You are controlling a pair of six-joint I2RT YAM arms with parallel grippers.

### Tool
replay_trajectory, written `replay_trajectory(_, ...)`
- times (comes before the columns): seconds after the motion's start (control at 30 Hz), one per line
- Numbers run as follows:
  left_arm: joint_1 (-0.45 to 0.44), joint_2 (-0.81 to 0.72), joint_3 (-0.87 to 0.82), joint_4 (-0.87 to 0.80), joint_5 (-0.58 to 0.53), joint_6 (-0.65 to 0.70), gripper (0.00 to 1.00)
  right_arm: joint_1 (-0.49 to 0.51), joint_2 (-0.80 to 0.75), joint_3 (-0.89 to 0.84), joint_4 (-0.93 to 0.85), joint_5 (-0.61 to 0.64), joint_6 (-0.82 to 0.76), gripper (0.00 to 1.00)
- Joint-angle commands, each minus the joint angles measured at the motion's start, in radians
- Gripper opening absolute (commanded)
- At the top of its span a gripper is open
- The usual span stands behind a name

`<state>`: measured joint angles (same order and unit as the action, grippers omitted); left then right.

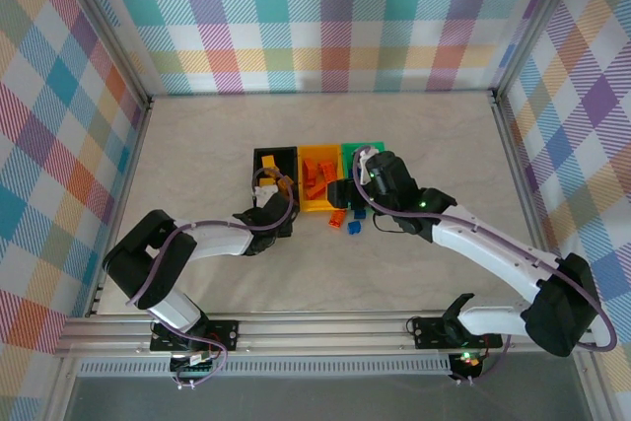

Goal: Sort the legos into containers by color

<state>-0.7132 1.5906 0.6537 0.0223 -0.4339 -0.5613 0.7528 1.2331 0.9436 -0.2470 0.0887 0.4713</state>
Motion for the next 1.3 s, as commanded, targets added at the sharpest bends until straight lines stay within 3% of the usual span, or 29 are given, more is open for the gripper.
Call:
replay_trajectory(0.0, -0.011, 0.003, -0.036, 0.082, 0.002, 0.012, 0.47, -0.005, -0.029, -0.014, 0.025, -0.007, 0.006, 0.73)
replay_trajectory(0.2, -0.043, -0.082, -0.078, 0.035, 0.010, -0.011, 0.40, -0.007, -0.034, -0.022, 0.023, -0.003, 0.009, 0.73)
replay_trajectory(0.33, -0.102, -0.268, -0.115, -0.088, -0.010, -0.085, 0.39, -0.011, -0.047, -0.038, 0.028, 0.003, 0.014, 0.73)
replay_trajectory(0.5, -0.095, -0.461, -0.027, -0.286, -0.013, -0.114, 0.40, -0.017, -0.064, -0.065, 0.036, 0.001, 0.031, 0.73)
replay_trajectory(0.7, 0.100, -0.294, 0.176, -0.323, 0.155, -0.053, 0.38, -0.030, -0.074, -0.077, 0.015, 0.002, 0.037, 0.73)
replay_trajectory(1.0, 0.216, 0.026, 0.407, -0.277, 0.218, -0.052, 0.38, -0.034, -0.056, -0.130, -0.014, -0.044, 0.082, 0.73)
replay_trajectory(1.1, 0.229, 0.053, 0.444, -0.280, 0.246, -0.052, 0.57, -0.034, -0.033, -0.153, -0.040, -0.013, 0.106, 0.72)
replay_trajectory(1.17, 0.229, 0.042, 0.457, -0.279, 0.271, -0.060, 0.75, -0.033, -0.008, -0.170, -0.063, 0.011, 0.132, 0.73)
replay_trajectory(1.27, 0.221, -0.022, 0.458, -0.281, 0.307, -0.072, 0.89, -0.033, 0.053, -0.205, -0.059, 0.011, 0.150, 0.73)
